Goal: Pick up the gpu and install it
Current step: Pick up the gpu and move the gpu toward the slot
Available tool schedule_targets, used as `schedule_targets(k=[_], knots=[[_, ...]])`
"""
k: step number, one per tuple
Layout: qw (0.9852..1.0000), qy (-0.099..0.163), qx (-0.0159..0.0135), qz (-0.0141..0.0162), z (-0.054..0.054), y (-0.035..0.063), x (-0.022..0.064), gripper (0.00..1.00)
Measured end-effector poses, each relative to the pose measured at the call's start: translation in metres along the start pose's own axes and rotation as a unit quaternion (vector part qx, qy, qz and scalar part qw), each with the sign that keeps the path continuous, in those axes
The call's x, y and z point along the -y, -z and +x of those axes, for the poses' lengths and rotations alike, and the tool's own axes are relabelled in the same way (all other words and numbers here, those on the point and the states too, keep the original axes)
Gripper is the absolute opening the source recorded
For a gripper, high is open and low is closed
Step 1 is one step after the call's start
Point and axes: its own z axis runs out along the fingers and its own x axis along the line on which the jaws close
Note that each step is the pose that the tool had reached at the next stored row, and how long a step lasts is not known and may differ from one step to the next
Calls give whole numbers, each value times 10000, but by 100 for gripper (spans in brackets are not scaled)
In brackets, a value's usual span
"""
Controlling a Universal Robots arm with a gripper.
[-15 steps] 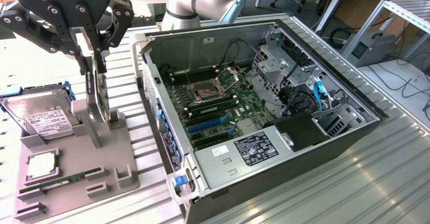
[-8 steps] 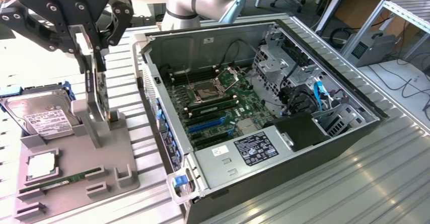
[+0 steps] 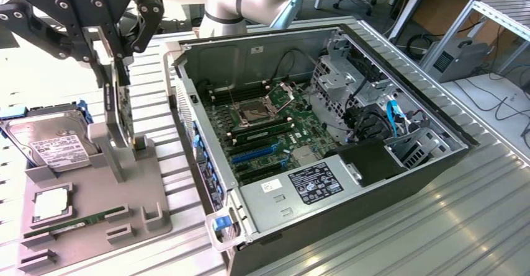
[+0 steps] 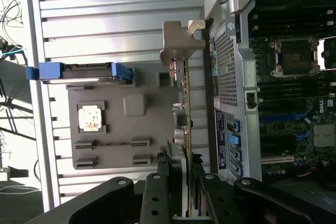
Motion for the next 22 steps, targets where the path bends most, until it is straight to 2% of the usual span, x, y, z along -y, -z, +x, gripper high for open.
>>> schedule_targets(k=[12, 22], knots=[[10000, 0, 0, 0, -2, 76, -2, 27], [10000, 0, -1, 1, -25, 80, -4, 27]])
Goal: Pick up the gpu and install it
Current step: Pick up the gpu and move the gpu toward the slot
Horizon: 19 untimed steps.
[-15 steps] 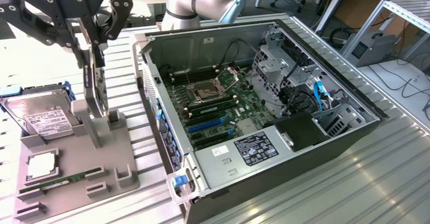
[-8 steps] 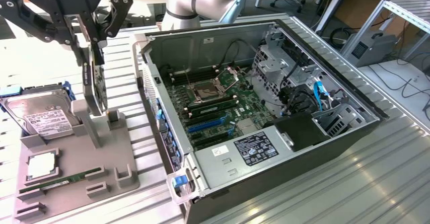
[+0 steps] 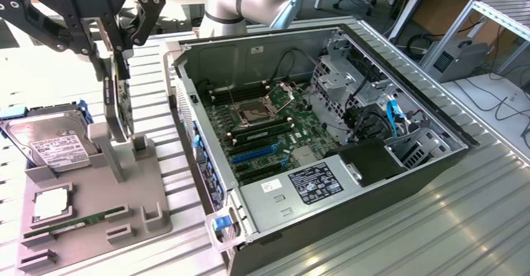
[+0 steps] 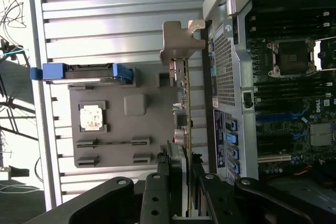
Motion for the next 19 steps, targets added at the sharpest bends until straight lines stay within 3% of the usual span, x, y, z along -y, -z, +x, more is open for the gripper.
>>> schedule_targets(k=[19], knots=[[10000, 0, 1, 0, -266, -10, -20, 27]])
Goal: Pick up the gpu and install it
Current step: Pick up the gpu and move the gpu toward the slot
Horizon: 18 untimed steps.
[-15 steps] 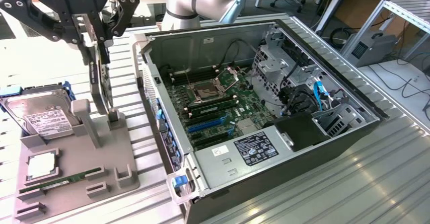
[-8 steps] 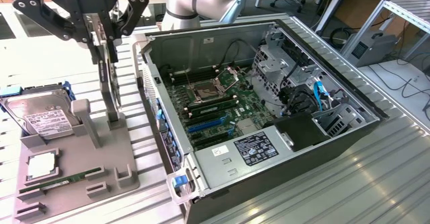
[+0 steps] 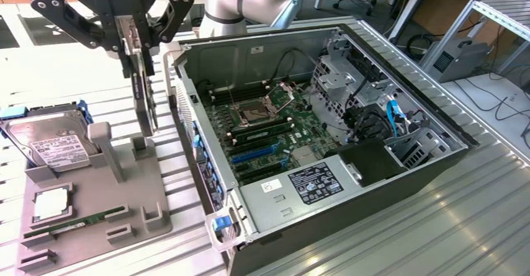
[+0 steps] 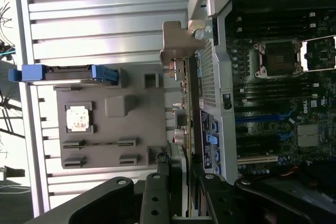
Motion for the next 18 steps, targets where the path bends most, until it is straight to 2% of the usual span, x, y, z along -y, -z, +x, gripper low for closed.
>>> schedule_targets(k=[18], knots=[[10000, 0, 1, 11, -177, -5, -13, 27]])
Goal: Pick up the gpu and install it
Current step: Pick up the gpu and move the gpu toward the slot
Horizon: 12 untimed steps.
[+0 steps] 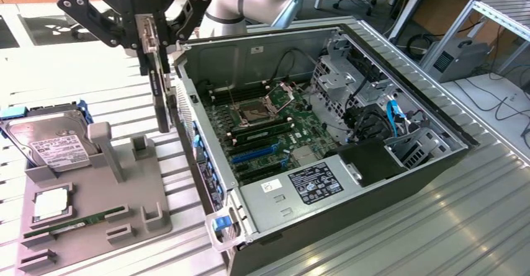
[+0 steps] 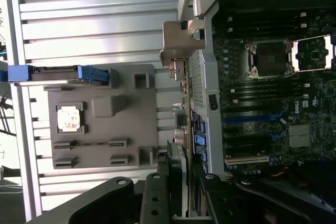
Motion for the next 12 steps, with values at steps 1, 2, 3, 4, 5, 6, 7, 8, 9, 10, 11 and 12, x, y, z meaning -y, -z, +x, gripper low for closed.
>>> schedule_targets(k=[1, 2, 3, 4, 5, 6, 7, 8, 9, 10, 11, 12], knots=[[10000, 0, 0, 1, -11, -1, -1, 27], [10000, 0, 0, 2, -23, -1, -2, 27], [10000, 0, 0, 3, -32, -1, -3, 27], [10000, 0, 0, 4, -43, -1, -3, 27], [10000, 0, 0, 5, -51, -2, -4, 27], [10000, 1, 1, 6, -62, -2, -5, 27], [10000, 0, 1, 7, -69, -2, -5, 27], [10000, 0, 1, 8, -82, -2, -7, 27], [10000, 0, 1, 9, -90, -3, -7, 27], [10000, 0, 1, 10, -100, -3, -8, 27], [10000, 0, 1, 10, -109, -3, -9, 27], [10000, 0, 1, 12, -118, -3, -10, 27]])
